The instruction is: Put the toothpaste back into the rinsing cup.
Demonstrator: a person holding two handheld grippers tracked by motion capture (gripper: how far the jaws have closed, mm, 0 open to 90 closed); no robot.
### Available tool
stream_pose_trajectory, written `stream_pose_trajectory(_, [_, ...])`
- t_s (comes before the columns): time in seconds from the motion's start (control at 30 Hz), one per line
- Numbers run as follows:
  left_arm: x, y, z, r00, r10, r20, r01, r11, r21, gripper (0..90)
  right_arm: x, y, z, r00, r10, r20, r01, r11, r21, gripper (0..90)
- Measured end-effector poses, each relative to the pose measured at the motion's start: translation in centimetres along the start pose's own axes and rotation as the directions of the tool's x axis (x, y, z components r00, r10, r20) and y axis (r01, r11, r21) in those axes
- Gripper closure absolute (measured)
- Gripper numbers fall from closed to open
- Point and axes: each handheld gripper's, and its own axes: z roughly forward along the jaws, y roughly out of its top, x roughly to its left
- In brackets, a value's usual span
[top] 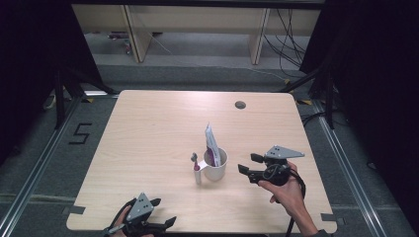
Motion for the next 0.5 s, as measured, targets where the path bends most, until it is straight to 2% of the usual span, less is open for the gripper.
stream_pose_trajectory(0.07, [0.0, 0.0, 0.0, 1.0000, -0.008, -0.001, 0.008, 0.9999, -0.007, 19.1, -0.1, -0.2, -0.2, 0.9999, 0.014, -0.002, -0.014, 1.000, 0.003, 29.6])
stream_pose_trajectory(0.1, [0.0, 0.0, 0.0, 0.9999, -0.011, -0.002, 0.011, 0.9999, -0.010, 19.1, -0.4, -0.3, -0.4, 0.9997, -0.017, 0.015, 0.017, 1.000, 0.000, 28.6])
stream_pose_trajectory(0.17, [0.0, 0.0, 0.0, 1.0000, -0.010, -0.002, 0.010, 0.9999, -0.008, 19.1, -0.6, -0.7, -0.6, 0.9998, -0.006, 0.018, 0.006, 1.000, -0.002, 27.5])
stream_pose_trajectory(0.2, [-0.1, 0.0, 0.0, 0.9999, -0.012, -0.002, 0.012, 0.9999, -0.010, 19.1, -0.4, -0.8, -0.7, 0.9996, 0.019, 0.020, -0.019, 1.000, 0.006, 27.0])
stream_pose_trajectory(0.3, [0.0, 0.1, 0.0, 1.0000, -0.002, -0.001, 0.002, 1.0000, -0.001, 19.1, -0.6, -1.2, -1.1, 0.9995, 0.018, 0.027, -0.019, 1.000, 0.014, 24.9])
stream_pose_trajectory(0.33, [-0.1, 0.0, 0.0, 1.0000, -0.002, 0.001, 0.002, 1.0000, -0.008, 19.1, -0.5, -1.5, -1.2, 0.9992, 0.032, 0.022, -0.033, 0.999, 0.017, 24.4])
stream_pose_trajectory(0.37, [-0.1, 0.0, 0.0, 1.0000, -0.001, 0.000, 0.001, 1.0000, -0.008, 19.1, -0.8, -1.6, -1.4, 0.9997, -0.002, 0.026, 0.001, 1.000, 0.018, 24.2])
stream_pose_trajectory(0.4, [0.0, 0.0, 0.0, 1.0000, 0.000, -0.001, 0.000, 1.0000, -0.006, 19.1, -0.8, -1.7, -1.5, 0.9994, 0.007, 0.034, -0.007, 1.000, 0.021, 24.2])
stream_pose_trajectory(0.43, [0.0, 0.0, 0.0, 1.0000, 0.000, -0.003, 0.000, 1.0000, -0.002, 19.1, -0.9, -1.8, -1.7, 0.9989, -0.014, 0.044, 0.013, 1.000, 0.024, 24.2])
stream_pose_trajectory(0.47, [0.0, 0.0, 0.0, 1.0000, 0.000, -0.006, 0.000, 1.0000, 0.000, 19.1, -0.8, -2.0, -1.7, 0.9990, 0.014, 0.043, -0.015, 1.000, 0.027, 24.1])
stream_pose_trajectory(0.5, [0.0, 0.0, 0.0, 1.0000, 0.000, -0.006, 0.000, 1.0000, 0.001, 19.1, -0.9, -2.2, -1.8, 0.9989, 0.013, 0.045, -0.014, 1.000, 0.028, 24.2])
